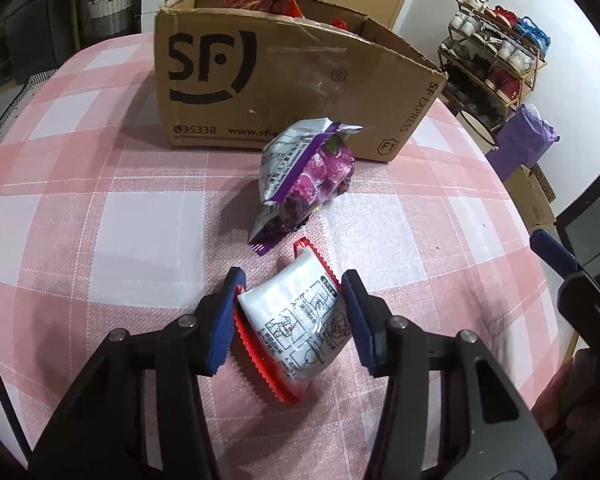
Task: Organize snacks
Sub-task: 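Grasp the white-and-red pack with the left tool while the right grasps the purple candy bag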
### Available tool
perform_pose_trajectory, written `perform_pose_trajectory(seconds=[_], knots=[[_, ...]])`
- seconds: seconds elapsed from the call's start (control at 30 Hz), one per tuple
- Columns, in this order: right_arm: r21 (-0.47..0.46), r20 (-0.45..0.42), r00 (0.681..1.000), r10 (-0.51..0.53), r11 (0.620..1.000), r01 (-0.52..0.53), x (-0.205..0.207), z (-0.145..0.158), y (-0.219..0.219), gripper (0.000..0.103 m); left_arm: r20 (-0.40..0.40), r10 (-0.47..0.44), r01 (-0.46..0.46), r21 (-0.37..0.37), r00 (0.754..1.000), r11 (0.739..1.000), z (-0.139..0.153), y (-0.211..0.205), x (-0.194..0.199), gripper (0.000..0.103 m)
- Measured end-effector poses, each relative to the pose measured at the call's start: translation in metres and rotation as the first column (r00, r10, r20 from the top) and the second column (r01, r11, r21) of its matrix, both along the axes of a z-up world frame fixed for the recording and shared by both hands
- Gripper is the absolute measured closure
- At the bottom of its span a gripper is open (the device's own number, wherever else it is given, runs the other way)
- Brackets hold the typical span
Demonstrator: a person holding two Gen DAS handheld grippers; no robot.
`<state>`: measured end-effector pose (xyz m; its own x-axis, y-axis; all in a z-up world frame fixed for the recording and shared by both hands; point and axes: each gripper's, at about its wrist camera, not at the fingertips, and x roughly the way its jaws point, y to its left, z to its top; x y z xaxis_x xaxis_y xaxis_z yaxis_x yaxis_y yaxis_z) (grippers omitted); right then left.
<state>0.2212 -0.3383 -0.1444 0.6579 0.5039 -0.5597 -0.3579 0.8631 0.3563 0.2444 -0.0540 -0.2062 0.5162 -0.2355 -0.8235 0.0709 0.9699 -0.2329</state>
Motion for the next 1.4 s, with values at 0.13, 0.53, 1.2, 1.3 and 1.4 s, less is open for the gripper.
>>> perform_pose_trajectory(seconds=[0.13, 0.53, 1.2, 1.3, 1.4], knots=[[-0.014, 0.010, 1.000, 0.009, 1.000, -0.009, -0.004, 0.005, 0.006, 0.001, 0.008, -0.001, 0.001, -0.016, 1.000, 1.000, 0.004, 0.005, -0.001, 0.056], [-0.044, -0.020, 0.999, 0.027, 0.999, -0.027, 0.006, 0.003, 0.024, 0.001, 0.030, 0.063, -0.060, -0.066, 0.998, 0.996, 0.015, 0.060, -0.039, 0.056], [-0.148, -0.091, 0.977, 0.194, 0.967, -0.206, 0.080, -0.024, 0.097, 0.001, 0.028, 0.127, -0.123, -0.116, 0.992, 0.986, 0.022, 0.134, -0.074, 0.056], [-0.160, -0.105, 0.971, 0.214, 0.960, -0.229, 0.093, -0.031, 0.110, 0.001, 0.017, 0.120, -0.117, -0.124, 0.993, 0.985, 0.021, 0.138, -0.076, 0.056], [-0.220, -0.110, 0.967, 0.230, 0.943, -0.249, 0.103, -0.037, 0.127, 0.001, 0.014, 0.124, -0.121, -0.129, 0.992, 0.984, 0.019, 0.141, -0.077, 0.056]])
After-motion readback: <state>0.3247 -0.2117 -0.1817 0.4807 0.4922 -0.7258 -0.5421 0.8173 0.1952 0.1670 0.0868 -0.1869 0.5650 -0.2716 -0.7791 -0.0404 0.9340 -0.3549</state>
